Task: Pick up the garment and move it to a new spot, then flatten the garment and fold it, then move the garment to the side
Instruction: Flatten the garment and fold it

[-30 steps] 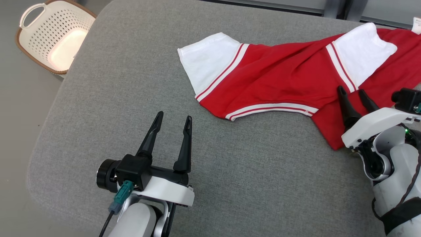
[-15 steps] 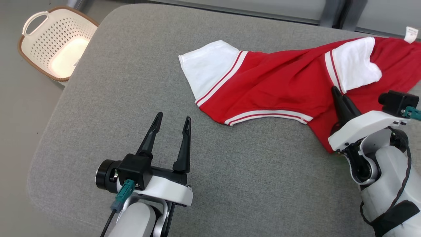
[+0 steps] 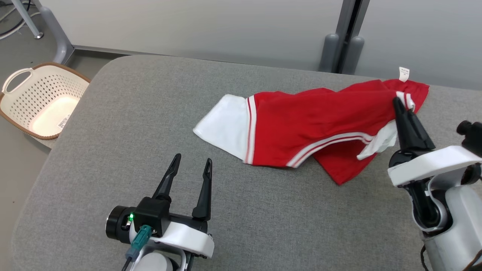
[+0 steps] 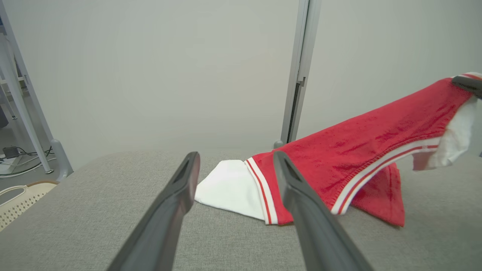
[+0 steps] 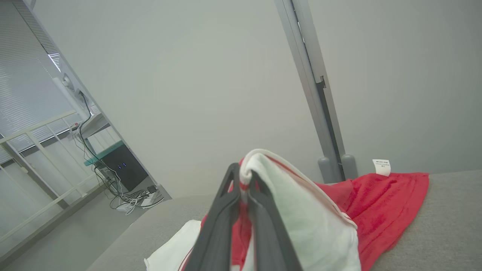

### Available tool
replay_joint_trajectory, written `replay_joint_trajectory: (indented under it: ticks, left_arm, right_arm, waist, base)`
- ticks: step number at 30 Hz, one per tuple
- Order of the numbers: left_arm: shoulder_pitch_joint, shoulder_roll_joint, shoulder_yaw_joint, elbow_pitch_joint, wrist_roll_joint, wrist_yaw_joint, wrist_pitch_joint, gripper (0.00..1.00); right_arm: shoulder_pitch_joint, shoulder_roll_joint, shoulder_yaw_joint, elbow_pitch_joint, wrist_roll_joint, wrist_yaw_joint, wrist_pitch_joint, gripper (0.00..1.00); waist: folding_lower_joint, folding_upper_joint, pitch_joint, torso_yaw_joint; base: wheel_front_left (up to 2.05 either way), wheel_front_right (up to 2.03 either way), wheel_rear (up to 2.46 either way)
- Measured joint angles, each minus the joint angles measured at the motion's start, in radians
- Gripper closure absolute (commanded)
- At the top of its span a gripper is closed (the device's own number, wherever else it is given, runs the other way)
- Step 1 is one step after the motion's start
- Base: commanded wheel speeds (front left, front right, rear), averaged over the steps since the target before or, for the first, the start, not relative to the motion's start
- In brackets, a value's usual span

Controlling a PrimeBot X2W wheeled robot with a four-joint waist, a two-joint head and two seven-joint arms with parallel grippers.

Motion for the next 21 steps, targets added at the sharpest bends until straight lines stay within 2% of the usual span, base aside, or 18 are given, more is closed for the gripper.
replay_joint_trajectory:
  ticks: [6, 11, 12, 16, 21]
  left_arm:
    - [0.008, 0.0, -0.015, -0.006, -0.003, -0.004, 0.0, 0.0]
    - [0.008, 0.0, -0.04, -0.012, -0.014, -0.004, 0.0, 0.0]
    - [0.001, 0.0, -0.06, -0.014, -0.025, -0.005, 0.0, 0.0]
    - [-0.021, 0.0, -0.096, -0.022, -0.052, -0.001, 0.0, 0.0]
    - [-0.045, 0.0, -0.16, -0.044, -0.11, 0.029, 0.0, 0.0]
  right_arm:
    - [0.011, 0.007, -0.088, -0.197, -0.081, 0.0, 0.096, 1.0]
    - [-0.047, 0.007, -0.084, -0.277, -0.157, 0.0, 0.196, 1.0]
    - [-0.105, -0.004, -0.071, -0.286, -0.183, 0.0, 0.239, 1.0]
    - [-0.214, -0.019, -0.03, -0.257, -0.211, 0.0, 0.3, 1.0]
    - [-0.406, -0.06, 0.076, -0.078, -0.233, 0.0, 0.368, 1.0]
  waist:
    - [0.0, 0.0, -0.021, 0.016]
    - [0.0, 0.0, -0.01, 0.05]
    - [0.0, 0.0, 0.0, 0.074]
    - [0.0, 0.0, 0.022, 0.115]
    - [0.0, 0.0, 0.068, 0.198]
  base:
    - [0.0, 0.0, 0.0]
    - [0.0, 0.0, 0.0]
    - [0.0, 0.0, 0.0]
    - [0.0, 0.0, 0.0]
    - [0.0, 0.0, 0.0]
